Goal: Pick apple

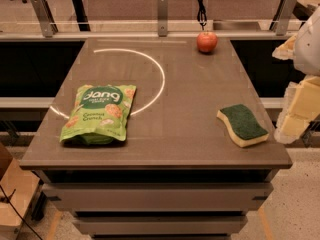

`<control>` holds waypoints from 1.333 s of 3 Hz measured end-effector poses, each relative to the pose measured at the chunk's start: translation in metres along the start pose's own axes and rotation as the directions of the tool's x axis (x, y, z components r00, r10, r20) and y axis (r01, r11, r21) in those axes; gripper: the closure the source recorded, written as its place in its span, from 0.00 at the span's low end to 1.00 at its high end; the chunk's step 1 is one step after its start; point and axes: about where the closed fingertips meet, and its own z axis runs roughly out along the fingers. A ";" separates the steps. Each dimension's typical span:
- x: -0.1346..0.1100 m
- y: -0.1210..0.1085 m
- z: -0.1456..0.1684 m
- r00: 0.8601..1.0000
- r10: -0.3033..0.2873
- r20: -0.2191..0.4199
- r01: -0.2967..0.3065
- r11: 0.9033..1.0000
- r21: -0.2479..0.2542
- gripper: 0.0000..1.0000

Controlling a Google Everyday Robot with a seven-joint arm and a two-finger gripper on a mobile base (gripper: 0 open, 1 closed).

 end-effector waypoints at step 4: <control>-0.025 -0.046 -0.017 0.898 0.103 0.428 -0.121 0.993 0.016 0.00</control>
Offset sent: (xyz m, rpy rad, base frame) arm 0.0151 -0.0008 0.0142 0.2437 -0.0888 -0.0463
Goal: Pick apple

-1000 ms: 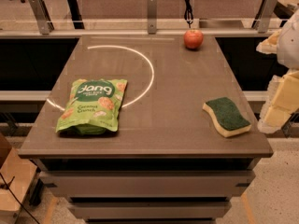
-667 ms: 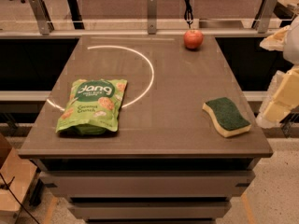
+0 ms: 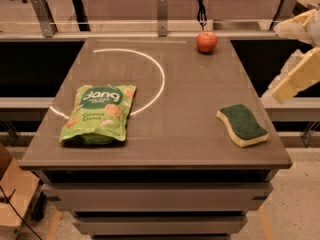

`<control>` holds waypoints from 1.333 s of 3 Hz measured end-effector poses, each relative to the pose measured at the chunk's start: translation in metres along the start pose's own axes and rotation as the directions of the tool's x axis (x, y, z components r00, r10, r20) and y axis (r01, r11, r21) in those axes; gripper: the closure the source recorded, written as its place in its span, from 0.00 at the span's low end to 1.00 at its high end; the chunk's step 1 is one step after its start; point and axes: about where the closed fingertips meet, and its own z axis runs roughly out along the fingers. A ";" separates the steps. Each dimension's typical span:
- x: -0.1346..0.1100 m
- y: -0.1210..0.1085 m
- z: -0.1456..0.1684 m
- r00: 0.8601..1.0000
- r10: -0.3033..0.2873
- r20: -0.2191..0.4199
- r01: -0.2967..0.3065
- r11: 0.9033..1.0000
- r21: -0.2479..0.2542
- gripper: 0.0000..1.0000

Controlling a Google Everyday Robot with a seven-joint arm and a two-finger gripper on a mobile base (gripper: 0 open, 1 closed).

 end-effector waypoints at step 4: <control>-0.017 -0.068 0.049 0.961 0.132 0.244 -0.150 0.987 0.056 0.00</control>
Offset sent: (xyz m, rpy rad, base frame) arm 0.0311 -0.0049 0.0081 0.1014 -0.0283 -0.0194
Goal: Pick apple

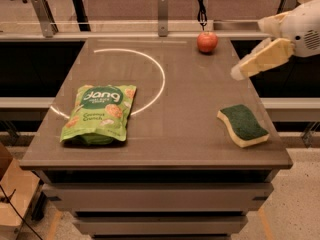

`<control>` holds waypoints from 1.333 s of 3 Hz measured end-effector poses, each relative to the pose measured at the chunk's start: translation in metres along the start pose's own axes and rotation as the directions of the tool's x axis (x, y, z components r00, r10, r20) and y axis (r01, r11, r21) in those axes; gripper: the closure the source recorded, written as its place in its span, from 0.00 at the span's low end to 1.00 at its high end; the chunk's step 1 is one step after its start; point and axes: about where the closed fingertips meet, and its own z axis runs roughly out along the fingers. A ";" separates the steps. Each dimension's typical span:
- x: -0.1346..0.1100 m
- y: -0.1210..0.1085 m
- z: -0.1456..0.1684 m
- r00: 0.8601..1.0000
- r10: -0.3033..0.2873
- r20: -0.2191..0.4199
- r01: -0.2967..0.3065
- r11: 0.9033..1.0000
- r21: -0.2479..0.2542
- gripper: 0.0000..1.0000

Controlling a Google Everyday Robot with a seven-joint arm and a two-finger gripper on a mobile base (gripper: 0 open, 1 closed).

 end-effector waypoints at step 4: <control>0.000 -0.085 0.102 0.954 0.194 0.229 -0.223 0.969 0.108 0.00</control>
Offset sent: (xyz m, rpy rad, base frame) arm 0.1079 0.0213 -0.0451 0.2884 -0.0677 -0.1742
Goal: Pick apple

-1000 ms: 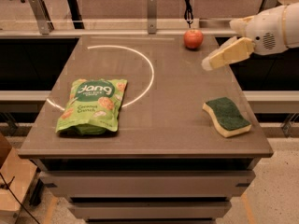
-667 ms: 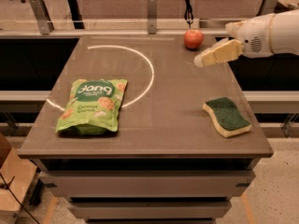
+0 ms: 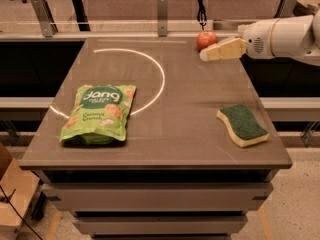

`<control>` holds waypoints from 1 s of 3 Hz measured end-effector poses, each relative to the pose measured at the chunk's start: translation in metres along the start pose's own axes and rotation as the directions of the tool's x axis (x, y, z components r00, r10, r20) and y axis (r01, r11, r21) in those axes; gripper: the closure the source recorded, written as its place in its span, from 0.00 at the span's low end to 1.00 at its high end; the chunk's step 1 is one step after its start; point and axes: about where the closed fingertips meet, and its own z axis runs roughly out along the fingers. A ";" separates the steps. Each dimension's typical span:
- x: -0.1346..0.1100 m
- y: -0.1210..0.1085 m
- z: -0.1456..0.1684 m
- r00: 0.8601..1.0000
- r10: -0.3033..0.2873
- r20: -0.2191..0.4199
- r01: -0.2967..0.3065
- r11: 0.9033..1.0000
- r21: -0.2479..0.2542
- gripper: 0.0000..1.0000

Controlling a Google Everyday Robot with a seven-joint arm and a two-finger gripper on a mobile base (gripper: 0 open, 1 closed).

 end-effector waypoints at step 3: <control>-0.003 -0.019 0.037 0.999 -0.015 0.031 0.014 0.999 0.051 0.00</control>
Offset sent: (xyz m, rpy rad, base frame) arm 0.0264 0.0058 -0.0086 0.0094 -0.0423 -0.0403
